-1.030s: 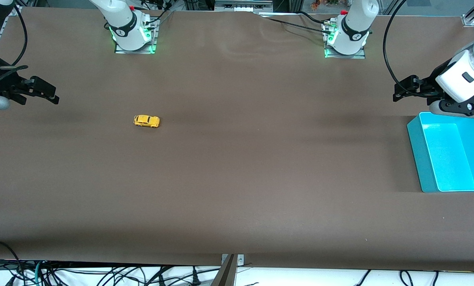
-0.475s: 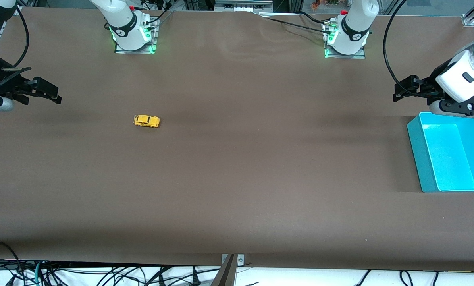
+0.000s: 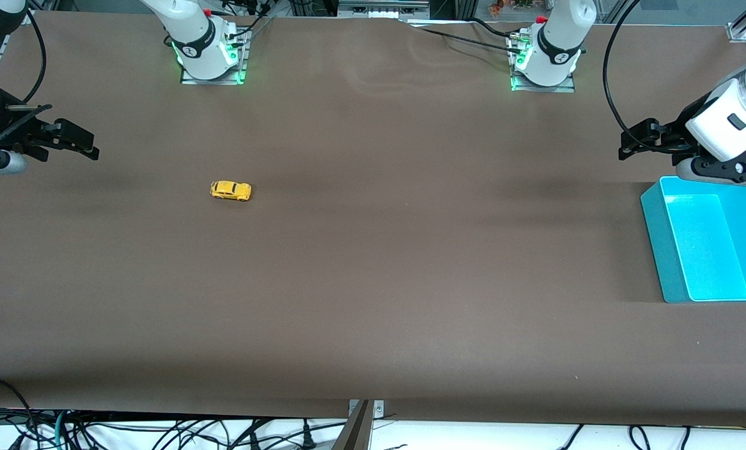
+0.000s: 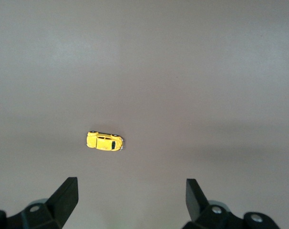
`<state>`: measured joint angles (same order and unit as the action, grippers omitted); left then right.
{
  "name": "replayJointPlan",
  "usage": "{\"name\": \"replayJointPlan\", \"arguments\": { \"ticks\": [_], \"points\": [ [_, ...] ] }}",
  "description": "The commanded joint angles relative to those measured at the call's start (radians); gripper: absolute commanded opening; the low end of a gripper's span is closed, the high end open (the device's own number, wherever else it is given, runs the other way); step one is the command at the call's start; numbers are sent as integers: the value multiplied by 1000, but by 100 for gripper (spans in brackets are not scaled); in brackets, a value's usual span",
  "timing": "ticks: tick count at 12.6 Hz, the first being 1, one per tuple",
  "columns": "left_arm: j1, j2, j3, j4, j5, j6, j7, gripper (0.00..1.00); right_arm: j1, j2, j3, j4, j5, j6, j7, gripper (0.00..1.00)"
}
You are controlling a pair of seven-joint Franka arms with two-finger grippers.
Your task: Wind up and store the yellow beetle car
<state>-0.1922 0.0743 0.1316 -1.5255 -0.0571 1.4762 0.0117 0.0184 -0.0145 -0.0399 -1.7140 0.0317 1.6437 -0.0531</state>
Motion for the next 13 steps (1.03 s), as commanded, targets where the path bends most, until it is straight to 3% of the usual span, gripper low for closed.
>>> {"name": "replayJointPlan", "arguments": {
  "ticks": [1,4,9,10,13],
  "points": [
    [4,2,3,8,-15,1,7,100,5,2,-2,11,-6,-16,-13,100],
    [4,2,3,8,-15,1,5,100,11,10,3,7,-9,-21,-14,100],
    [4,7,3,8,-20,3,5,100,142,33,11,-28,-16,-93,-120,100],
    [4,7,3,8,-24,3,5,100,147,24,18,-79,-16,-82,-123,100],
    [4,25,5,8,-23,4,5,100,147,-51,139,-299,-41,110,-128,100]
  ]
}}
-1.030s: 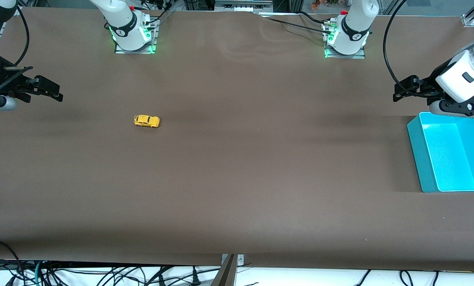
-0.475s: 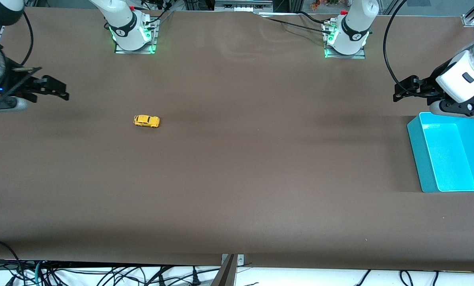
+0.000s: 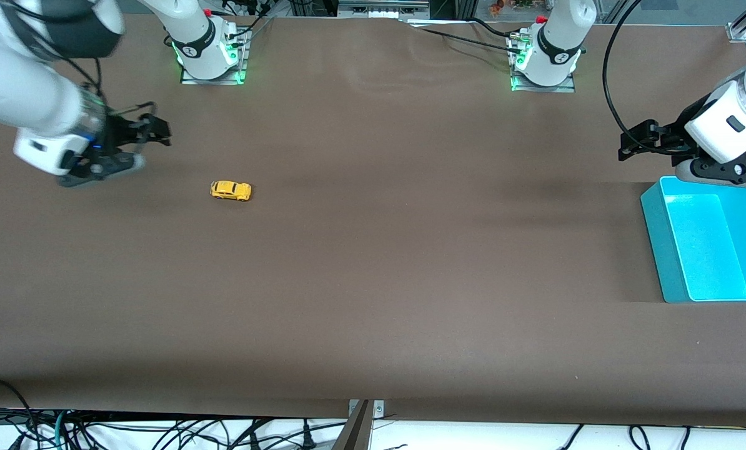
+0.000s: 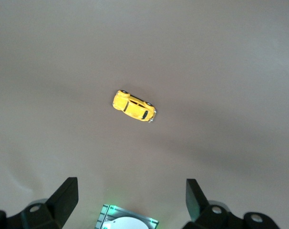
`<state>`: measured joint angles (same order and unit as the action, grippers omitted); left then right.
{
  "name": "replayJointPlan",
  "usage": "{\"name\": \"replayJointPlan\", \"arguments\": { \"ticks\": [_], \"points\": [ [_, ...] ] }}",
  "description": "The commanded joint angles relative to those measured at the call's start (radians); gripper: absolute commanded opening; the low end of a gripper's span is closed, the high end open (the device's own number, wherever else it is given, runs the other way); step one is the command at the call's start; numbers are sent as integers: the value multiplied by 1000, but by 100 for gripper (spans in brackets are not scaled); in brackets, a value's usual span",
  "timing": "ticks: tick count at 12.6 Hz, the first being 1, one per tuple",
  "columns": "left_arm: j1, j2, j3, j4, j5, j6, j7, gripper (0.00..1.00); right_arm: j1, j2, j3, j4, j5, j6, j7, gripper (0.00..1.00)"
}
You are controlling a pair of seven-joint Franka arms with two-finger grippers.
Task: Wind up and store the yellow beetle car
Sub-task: 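Lower the right gripper onto the yellow car while the left gripper nears the bin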
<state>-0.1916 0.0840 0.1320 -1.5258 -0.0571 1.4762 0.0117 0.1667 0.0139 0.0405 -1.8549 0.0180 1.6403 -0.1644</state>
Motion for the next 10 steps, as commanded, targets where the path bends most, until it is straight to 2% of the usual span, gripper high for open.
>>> {"name": "replayJointPlan", "arguments": {
  "ticks": [1,3,6,8,10],
  "points": [
    [10,28,6,9,-27,6,5,100,-1,-100,88,-231,-27,186,-27,100],
    [24,57,4,10,-32,6,5,100,-1,-130,113,-385,-27,345,-103,100],
    [26,74,4,16,-32,53,5,100,-3,-108,108,-550,-27,580,-425,100],
    [29,92,4,16,-33,56,7,100,-3,-22,105,-633,-27,801,-622,100],
    [29,106,6,16,-32,79,7,100,-6,67,92,-670,-27,982,-778,100]
  ]
}}
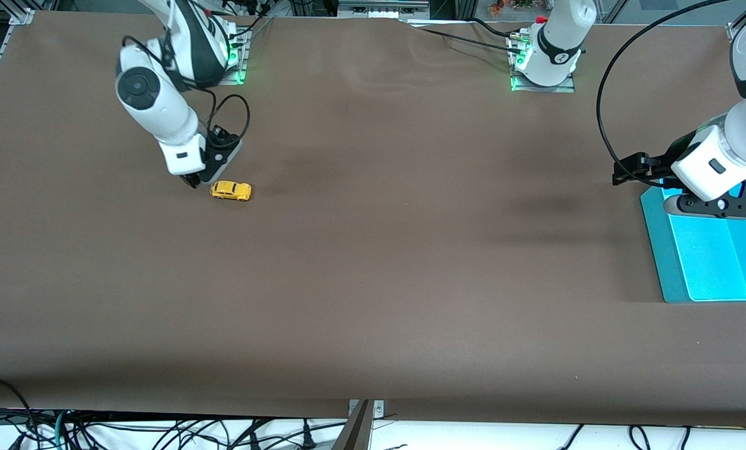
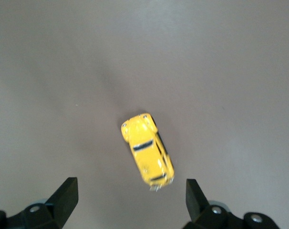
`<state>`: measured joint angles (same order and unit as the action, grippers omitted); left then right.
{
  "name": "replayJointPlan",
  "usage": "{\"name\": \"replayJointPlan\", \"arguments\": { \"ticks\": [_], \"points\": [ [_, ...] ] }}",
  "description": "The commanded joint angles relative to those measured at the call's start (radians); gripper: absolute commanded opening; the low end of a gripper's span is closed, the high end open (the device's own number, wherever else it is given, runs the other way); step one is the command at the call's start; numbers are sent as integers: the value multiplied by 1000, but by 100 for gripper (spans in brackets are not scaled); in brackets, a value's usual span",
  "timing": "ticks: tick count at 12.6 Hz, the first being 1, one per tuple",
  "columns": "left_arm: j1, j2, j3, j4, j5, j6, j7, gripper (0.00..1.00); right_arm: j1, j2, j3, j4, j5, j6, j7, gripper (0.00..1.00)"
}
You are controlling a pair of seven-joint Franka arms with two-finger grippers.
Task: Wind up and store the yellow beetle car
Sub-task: 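Lower the right gripper onto the yellow car while the left gripper nears the bin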
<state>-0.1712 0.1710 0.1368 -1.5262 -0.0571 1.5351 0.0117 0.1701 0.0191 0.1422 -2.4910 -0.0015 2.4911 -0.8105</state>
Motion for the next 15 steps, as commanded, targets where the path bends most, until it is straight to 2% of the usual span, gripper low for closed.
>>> {"name": "replayJointPlan", "arguments": {
  "ticks": [1,3,5,8,12,13,15],
  "points": [
    [9,21,0,17,-32,42,7,100,-9,99,-16,-34,-8,184,-203,100],
    [12,47,0,17,-35,49,7,100,-9,149,-19,-40,-8,254,-243,100],
    [7,51,-3,18,-44,65,5,100,-9,191,-21,-40,-8,258,-242,100],
    [-4,61,-6,18,-43,66,7,100,-11,200,-23,-43,-9,253,-263,100],
    [-7,84,-9,11,-44,112,7,100,-11,203,-61,-45,-9,253,-438,99],
    [-7,91,-23,2,-43,123,7,100,-11,203,-65,-45,-9,253,-444,91],
    [7,94,-75,0,-29,123,7,100,-9,203,-64,-43,-9,255,-446,48]
  ]
}}
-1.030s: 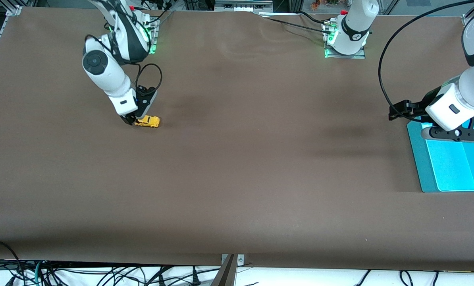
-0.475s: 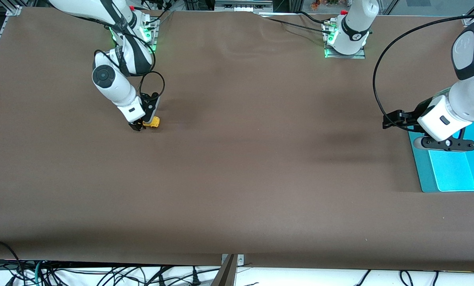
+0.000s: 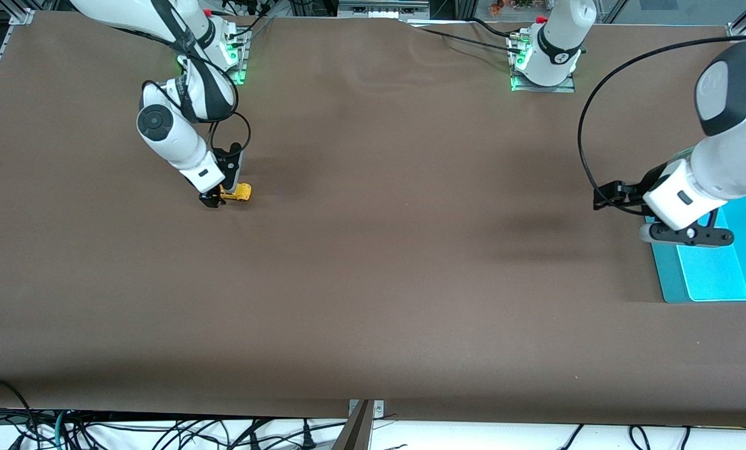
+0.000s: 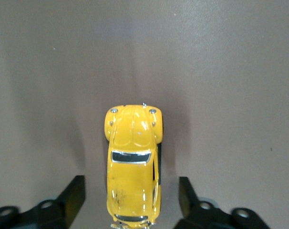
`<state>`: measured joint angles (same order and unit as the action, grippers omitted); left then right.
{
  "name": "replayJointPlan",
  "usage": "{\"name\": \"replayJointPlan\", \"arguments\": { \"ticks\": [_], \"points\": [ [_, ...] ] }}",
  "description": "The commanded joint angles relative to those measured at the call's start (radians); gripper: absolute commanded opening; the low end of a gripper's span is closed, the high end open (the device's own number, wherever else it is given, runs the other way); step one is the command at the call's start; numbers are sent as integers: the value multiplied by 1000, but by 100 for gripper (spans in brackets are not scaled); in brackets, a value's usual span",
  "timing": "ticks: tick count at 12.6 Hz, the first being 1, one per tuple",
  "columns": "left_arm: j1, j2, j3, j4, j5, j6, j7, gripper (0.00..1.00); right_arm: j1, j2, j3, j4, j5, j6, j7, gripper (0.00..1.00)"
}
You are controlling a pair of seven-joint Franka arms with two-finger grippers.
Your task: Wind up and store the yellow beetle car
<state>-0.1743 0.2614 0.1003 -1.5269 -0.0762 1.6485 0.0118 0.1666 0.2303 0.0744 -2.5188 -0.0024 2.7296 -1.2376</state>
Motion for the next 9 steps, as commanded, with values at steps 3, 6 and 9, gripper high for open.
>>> {"name": "replayJointPlan", "arguments": {
  "ticks": [3,6,9],
  "points": [
    [12,4,-62,1,-5,10,5,100,-2,-8,4,-14,-8,18,-19,39],
    [67,5,-108,1,-5,11,25,100,-2,-8,4,-11,-10,18,-20,19],
    [75,12,-110,2,-5,14,42,100,-1,20,5,-2,-21,22,-46,19]
  ]
}}
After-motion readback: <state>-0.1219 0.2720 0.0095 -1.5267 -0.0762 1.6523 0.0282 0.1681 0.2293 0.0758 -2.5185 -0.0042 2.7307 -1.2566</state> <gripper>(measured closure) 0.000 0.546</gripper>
